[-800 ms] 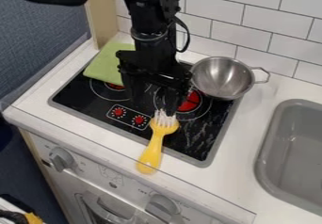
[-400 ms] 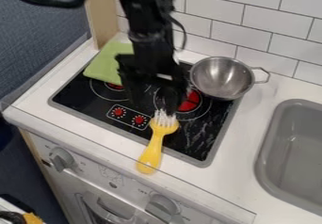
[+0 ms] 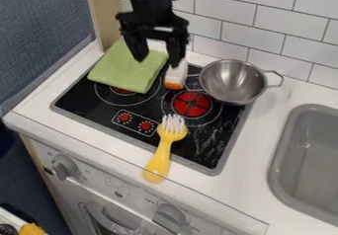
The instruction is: Moved the green cloth to down left corner of the stove
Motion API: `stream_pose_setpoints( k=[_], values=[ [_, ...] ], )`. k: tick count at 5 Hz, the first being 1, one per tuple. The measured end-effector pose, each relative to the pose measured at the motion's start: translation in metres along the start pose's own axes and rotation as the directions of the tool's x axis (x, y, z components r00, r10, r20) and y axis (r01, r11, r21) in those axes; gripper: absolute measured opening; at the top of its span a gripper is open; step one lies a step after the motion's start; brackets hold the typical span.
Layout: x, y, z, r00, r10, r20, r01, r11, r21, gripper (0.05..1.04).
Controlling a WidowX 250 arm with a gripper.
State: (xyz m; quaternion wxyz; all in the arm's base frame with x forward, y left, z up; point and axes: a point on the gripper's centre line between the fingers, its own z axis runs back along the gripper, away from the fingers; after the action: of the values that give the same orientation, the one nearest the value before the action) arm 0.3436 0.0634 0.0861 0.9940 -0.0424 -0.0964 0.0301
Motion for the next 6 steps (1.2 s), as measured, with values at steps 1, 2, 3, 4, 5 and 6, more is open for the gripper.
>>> stream_pose_setpoints(
  k=[1, 2, 3, 4, 5, 6],
  values=[
    [0.030, 0.019, -0.026, 0.999, -0.031, -0.028, 0.032, 0.999, 0.021, 1.000],
    [0.045, 0.041, -0.043, 0.995, -0.066, -0.069, 0.071, 0.994, 0.081, 1.000],
    [0.040, 0.064, -0.051, 0.995, -0.030, -0.092, 0.039, 0.994, 0.103, 1.000],
    [0.038, 0.079, -0.056, 0.994, -0.005, -0.110, 0.019, 0.992, 0.123, 1.000],
    [0.035, 0.088, -0.060, 0.994, 0.024, -0.109, -0.008, 0.989, 0.147, 1.000],
    [0.032, 0.089, -0.077, 0.991, 0.030, -0.132, -0.010, 0.989, 0.151, 1.001]
  ],
)
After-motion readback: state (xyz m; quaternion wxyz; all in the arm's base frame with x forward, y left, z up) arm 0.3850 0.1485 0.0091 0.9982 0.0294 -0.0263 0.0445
